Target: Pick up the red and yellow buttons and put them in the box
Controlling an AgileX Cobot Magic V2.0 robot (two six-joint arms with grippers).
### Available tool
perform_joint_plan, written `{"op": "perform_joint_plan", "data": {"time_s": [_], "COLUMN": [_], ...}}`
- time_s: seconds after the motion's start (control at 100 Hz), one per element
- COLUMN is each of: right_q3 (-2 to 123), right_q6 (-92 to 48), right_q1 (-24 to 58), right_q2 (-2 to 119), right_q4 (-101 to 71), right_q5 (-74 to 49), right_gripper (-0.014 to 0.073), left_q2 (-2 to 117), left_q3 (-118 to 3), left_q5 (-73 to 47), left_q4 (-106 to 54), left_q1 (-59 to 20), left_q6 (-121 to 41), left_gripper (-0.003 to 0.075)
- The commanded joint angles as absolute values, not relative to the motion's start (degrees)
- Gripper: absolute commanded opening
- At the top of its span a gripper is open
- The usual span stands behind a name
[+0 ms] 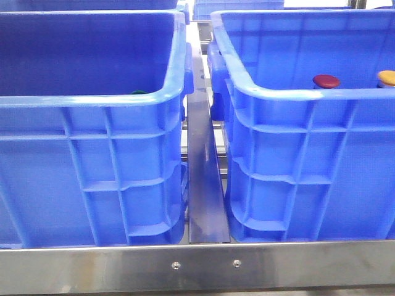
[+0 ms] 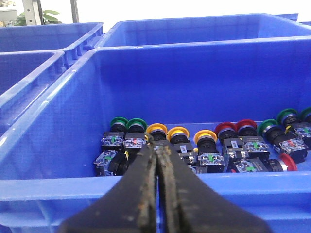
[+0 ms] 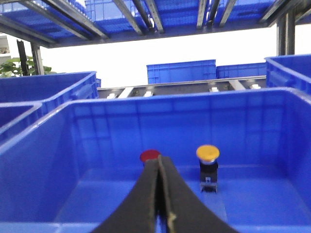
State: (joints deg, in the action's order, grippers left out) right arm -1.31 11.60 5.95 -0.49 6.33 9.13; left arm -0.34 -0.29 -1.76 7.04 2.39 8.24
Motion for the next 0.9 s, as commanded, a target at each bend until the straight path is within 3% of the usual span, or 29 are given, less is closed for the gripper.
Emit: {"op": "perform_joint_plan", "data": {"time_s": [0.0,0.89], "right_q3": [-0.78,-0.78], "right_q6": [11.69,11.69], "right_q1": [6.01,6.01], "right_q2": [-1.99,-1.99], "right_q4": [6.54,6.54], "right_q5": [11.81,11.26], "right_gripper": [-0.0097,-0.0097], "left_q2": [-2.06,-2.06], "left_q3": [2.9,2.9], "left_q5": [2.79,2.79], "left_q4": [6.92,6.92], "left_q1": [2.48,2.48], "left_q6": [8.7,8.7], "left_gripper": [-0.0019,-0.0019]}}
